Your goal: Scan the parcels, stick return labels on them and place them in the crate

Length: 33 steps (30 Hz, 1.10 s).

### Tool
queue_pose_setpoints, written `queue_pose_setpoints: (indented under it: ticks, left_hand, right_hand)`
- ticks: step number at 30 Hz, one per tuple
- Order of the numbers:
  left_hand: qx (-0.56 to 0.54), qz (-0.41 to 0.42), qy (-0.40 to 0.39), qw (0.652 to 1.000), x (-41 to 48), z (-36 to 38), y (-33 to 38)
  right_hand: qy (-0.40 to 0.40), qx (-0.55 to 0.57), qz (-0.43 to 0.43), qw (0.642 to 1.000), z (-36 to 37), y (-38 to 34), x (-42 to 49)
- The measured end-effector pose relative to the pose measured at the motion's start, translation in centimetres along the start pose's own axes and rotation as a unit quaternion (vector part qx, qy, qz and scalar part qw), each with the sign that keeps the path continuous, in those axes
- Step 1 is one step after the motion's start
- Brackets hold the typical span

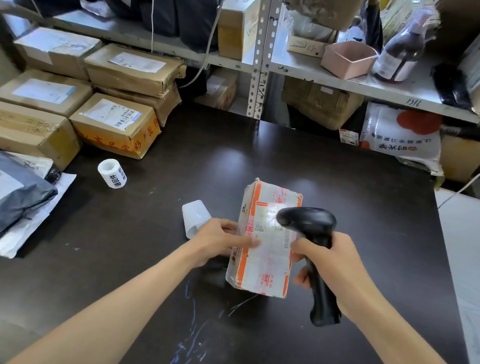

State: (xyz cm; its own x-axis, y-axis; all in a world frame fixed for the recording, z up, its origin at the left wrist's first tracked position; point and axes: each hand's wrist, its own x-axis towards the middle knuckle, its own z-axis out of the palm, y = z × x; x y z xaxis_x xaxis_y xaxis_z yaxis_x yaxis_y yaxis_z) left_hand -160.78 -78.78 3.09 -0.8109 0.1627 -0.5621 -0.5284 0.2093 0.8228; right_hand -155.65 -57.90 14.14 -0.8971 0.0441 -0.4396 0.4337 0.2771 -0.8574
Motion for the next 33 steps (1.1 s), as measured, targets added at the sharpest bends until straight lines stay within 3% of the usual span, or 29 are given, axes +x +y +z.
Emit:
queue_pose_setpoints:
  ticks: [6, 9, 11, 14, 17, 19, 22, 26, 29, 31, 33]
  left_hand:
    - [0.118, -0.068, -0.019, 0.991, 1.0, 0.1, 0.0]
    - [0.253, -0.020, 0.005, 0.967, 1.4, -0.9, 1.0]
    - [0.308, 0.039, 0.089, 0.946, 1.5, -1.9, 1.9]
    - [0.427, 0.097, 0.221, 0.872, 2.0, -4.1, 2.5]
    - [0.597, 0.027, 0.181, 0.781, 2.7, -6.0, 1.8]
    - [0.626, 0.003, 0.158, 0.763, 3.2, -6.6, 0.6]
    - [0.588, 0.036, 0.185, 0.786, 3.7, -6.9, -0.7]
    - [0.419, 0.112, 0.247, 0.867, 3.1, -7.5, -1.0]
    - [0.264, 0.181, 0.228, 0.920, 1.7, -7.5, -0.8]
    - [0.225, 0.213, 0.204, 0.929, 0.6, -7.0, -0.4]
    - [0.202, 0.246, 0.194, 0.928, -0.4, -6.3, 0.2]
  right_hand:
    - [0.120, -0.059, 0.034, 0.990, -1.7, 4.2, 4.2]
    - [0.105, -0.116, 0.060, 0.986, -2.6, 6.0, 6.5]
    - [0.102, -0.175, 0.061, 0.977, -2.7, 6.9, 7.8]
    - [0.123, -0.302, 0.053, 0.944, -2.2, 8.1, 9.3]
    - [0.137, -0.396, 0.055, 0.906, -1.5, 8.6, 10.3]
    - [0.141, -0.411, 0.051, 0.899, -1.1, 9.0, 10.6]
    - [0.143, -0.419, 0.047, 0.896, -0.8, 9.3, 11.1]
    - [0.159, -0.358, 0.070, 0.917, -0.9, 7.8, 10.6]
    - [0.259, -0.277, -0.083, 0.922, 0.9, 5.4, 8.5]
    - [0.209, -0.215, -0.192, 0.935, 3.1, 2.9, 7.4]
    - [0.066, -0.177, -0.182, 0.965, 5.8, 0.4, 7.1]
